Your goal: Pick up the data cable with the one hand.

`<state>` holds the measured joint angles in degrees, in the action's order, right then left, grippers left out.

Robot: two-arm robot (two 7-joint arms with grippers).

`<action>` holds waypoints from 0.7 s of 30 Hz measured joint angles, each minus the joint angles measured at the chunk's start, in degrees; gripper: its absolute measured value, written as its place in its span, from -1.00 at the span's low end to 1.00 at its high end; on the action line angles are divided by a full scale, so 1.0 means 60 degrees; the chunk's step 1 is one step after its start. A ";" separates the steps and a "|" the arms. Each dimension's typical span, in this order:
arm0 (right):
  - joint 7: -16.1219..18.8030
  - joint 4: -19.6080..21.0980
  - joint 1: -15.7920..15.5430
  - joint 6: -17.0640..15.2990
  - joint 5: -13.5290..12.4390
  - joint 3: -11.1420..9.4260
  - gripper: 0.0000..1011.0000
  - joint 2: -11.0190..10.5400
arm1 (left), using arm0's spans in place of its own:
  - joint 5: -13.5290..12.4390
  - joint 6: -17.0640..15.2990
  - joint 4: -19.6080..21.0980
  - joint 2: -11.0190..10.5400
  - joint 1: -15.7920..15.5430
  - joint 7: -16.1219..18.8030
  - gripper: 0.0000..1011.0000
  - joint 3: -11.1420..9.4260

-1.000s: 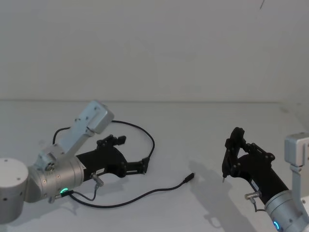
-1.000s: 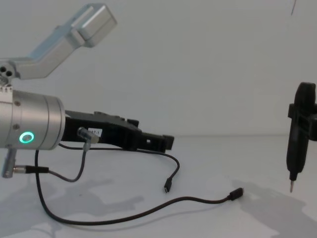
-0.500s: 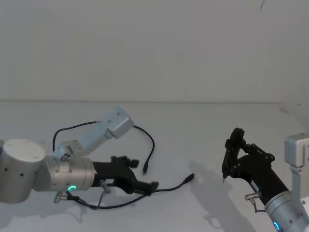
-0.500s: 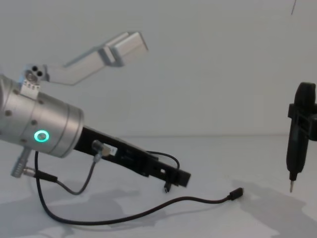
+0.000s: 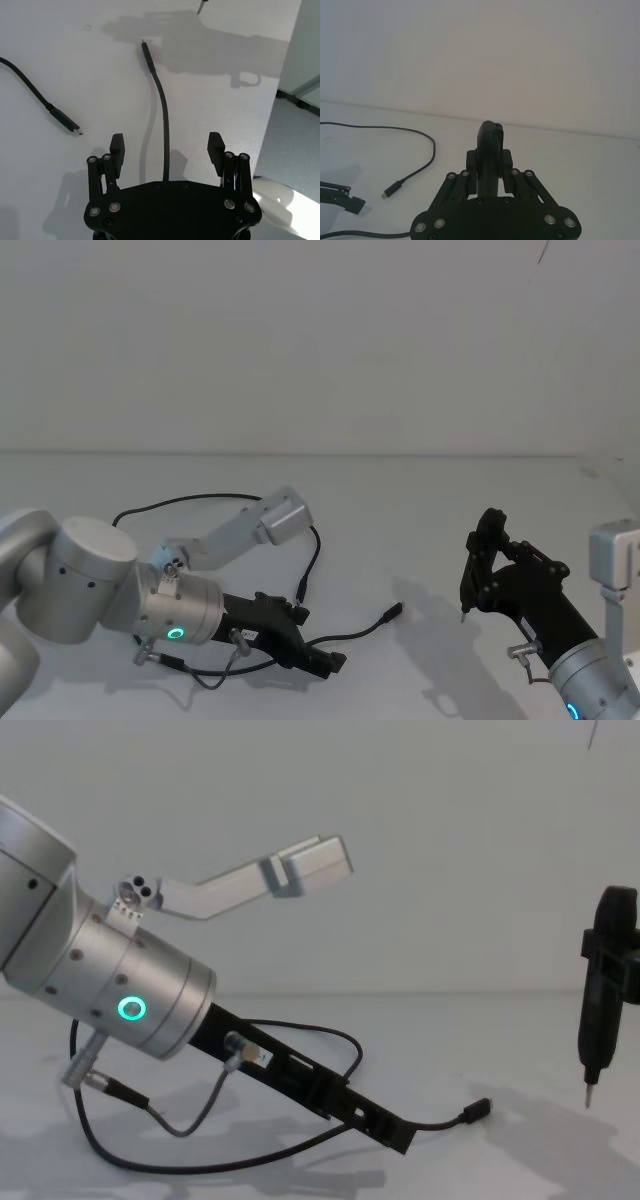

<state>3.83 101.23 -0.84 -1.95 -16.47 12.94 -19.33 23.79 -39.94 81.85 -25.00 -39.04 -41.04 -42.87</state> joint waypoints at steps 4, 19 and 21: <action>0.0000 0.0000 0.0000 0.0000 0.0001 0.0000 -0.45 -0.0001 | -0.0045 -0.0157 -0.0185 0.0124 -0.0132 0.0015 0.98 -0.0161; 0.0000 0.0000 0.0000 0.0000 0.0000 0.0000 -0.45 0.0000 | -0.0117 -0.0382 -0.0481 0.0315 -0.0339 0.0123 0.38 -0.0397; 0.0000 0.0000 0.0000 0.0000 0.0000 0.0000 -0.45 0.0000 | -0.0123 -0.0400 -0.0505 0.0327 -0.0355 0.0131 0.31 -0.0417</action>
<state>3.83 101.23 -0.84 -1.95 -16.47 12.94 -19.34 23.06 -42.34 78.82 -23.04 -41.17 -40.25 -45.38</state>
